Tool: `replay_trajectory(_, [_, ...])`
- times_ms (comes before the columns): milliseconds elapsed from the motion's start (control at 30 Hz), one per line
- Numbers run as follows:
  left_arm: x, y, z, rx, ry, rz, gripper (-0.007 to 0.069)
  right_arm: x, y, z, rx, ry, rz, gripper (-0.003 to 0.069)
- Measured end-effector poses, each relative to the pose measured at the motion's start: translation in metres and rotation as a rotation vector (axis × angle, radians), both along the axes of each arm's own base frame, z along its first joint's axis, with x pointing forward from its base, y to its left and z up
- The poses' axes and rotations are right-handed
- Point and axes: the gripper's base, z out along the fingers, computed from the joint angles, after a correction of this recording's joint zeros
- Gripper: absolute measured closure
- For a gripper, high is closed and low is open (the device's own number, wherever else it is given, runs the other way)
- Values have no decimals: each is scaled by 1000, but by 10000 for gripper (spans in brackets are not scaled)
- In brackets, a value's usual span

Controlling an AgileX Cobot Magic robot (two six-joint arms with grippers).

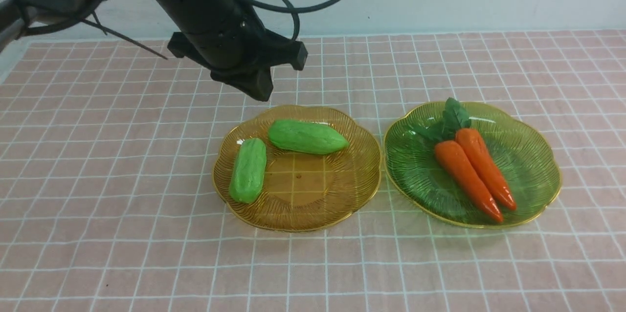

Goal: Put different types of vegetables on the plate.

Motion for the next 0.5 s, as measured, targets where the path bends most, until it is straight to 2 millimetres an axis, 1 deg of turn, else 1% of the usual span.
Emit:
replay_trajectory(100, [-15,9,24,12,-69,8,628,-1,0,-3,-5,26,-4,674])
replay_trajectory(167, [-34,19,47,7,-128,24,628,-1,0,-4,-6,40,-5,674])
replay_trajectory(200, [-48,26,61,0,-164,28,628,-1,0,-4,-6,40,-5,674])
replay_trajectory(267, [-73,38,76,-10,-205,36,628,-1,0,-4,-6,41,-5,674])
replay_trajectory(300, [-87,44,79,-7,-213,38,628,-1,0,-4,-6,41,-5,674])
replay_trajectory(333, [-109,54,84,-10,-237,42,628,-1,0,-4,-6,41,-5,674])
replay_trajectory(367, [-133,64,83,-12,-251,44,628,-1,0,-4,-6,41,-5,674])
replay_trajectory(400, [-147,70,76,-19,-270,47,628,-1,0,-4,-6,41,-5,674])
replay_trajectory(433, [-165,78,73,-42,-322,52,628,-1,0,-4,-6,41,-5,674])
replay_trajectory(467, [-179,84,60,-69,-372,57,628,-1,0,-4,-6,41,-5,674])
replay_trajectory(500, [-194,89,54,-115,-444,64,628,-1,0,-4,-6,41,-5,674])
